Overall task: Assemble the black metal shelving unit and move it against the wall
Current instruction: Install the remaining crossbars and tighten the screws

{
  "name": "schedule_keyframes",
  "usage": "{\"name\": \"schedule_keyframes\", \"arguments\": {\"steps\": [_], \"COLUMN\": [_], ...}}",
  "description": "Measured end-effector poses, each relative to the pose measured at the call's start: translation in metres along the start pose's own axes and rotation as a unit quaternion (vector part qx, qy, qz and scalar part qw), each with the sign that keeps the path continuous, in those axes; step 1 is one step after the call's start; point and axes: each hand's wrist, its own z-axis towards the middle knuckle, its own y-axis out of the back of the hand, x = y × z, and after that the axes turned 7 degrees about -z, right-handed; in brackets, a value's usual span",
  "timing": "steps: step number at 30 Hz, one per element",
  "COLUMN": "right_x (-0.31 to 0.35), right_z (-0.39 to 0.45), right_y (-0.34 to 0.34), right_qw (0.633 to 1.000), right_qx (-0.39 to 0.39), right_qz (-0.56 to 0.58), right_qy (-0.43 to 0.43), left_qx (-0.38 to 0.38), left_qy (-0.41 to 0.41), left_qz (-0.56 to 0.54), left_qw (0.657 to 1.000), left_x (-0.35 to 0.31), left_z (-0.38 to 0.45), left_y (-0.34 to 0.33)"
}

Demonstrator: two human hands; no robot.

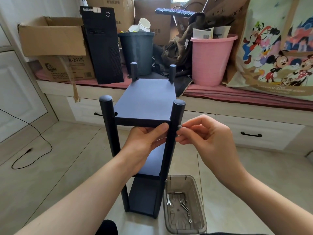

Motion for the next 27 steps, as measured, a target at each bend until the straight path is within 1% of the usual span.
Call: {"name": "schedule_keyframes", "arguments": {"steps": [5,12,17,23,27], "right_x": [-0.0023,-0.0032,-0.0022,-0.0016,-0.001], "right_z": [0.0021,0.0033,0.0033,0.0037,0.0048], "right_y": [-0.0025,-0.0037,-0.0036,-0.0036,-0.0027], "right_qw": [1.0,1.0,0.997,0.998,0.992], "right_qx": [0.009,0.005,0.008,0.006,0.009], "right_qz": [0.011,0.018,0.06,0.052,0.09], "right_qy": [-0.017,-0.018,-0.041,-0.037,-0.085], "left_qx": [-0.014,-0.015,-0.012,-0.011,-0.011], "left_qy": [0.0,0.0,0.001,0.004,0.006], "left_qz": [-0.008,-0.006,-0.011,-0.008,-0.011], "left_qw": [1.0,1.0,1.0,1.0,1.0], "left_x": [0.0,-0.0002,0.001,0.0017,0.0026], "left_z": [-0.0008,-0.0011,-0.0006,-0.0004,0.0], "left_y": [-0.0015,-0.0009,-0.0003,0.001,0.0011]}}
